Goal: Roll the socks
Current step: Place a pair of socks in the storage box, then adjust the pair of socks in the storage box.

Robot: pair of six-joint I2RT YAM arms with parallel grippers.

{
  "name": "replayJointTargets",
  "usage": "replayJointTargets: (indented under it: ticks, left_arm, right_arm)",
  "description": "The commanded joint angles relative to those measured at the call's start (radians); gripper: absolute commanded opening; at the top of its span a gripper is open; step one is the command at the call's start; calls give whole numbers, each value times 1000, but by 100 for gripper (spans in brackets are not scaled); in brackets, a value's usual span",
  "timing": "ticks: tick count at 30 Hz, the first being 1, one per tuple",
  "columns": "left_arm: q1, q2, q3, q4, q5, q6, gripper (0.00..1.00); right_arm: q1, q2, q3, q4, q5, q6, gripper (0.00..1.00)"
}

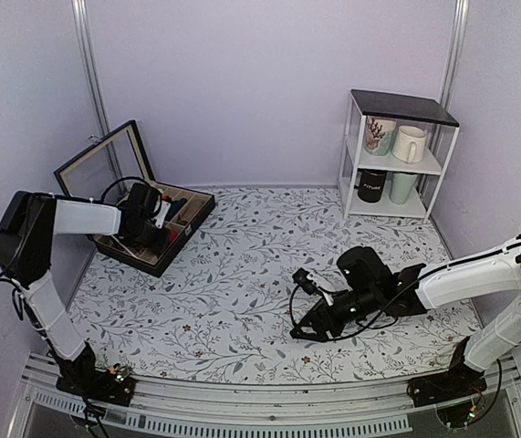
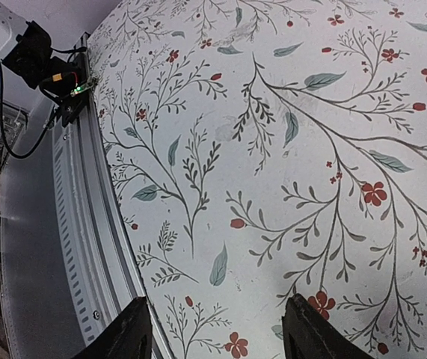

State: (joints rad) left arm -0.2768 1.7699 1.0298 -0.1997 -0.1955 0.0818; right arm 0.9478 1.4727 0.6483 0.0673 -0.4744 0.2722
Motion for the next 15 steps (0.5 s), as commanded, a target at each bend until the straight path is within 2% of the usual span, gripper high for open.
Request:
replayJointTargets:
  ticks: [1, 6, 8, 11, 13, 15]
  left_arm:
    - [-8, -63, 38, -14, -33, 19, 44]
    - [-9, -96, 47, -24, -47, 25, 44]
    - [-10, -117, 48, -21, -45, 28, 49]
    - [-11, -129, 58, -22, -41, 32, 50]
    - [-11, -127, 63, -28, -30, 33, 48]
    - [-12, -122, 64, -30, -17, 34, 41]
  right_arm:
    - [-6, 30, 32, -3, -15, -10, 61]
    - [-4, 37, 42, -6, -20, -13, 61]
    - [-4, 38, 46, -7, -18, -14, 61]
    - [-5, 41, 49, -12, -17, -16, 61]
    - [-5, 39, 52, -11, -15, -17, 61]
    - [-5, 40, 51, -11, -14, -16, 61]
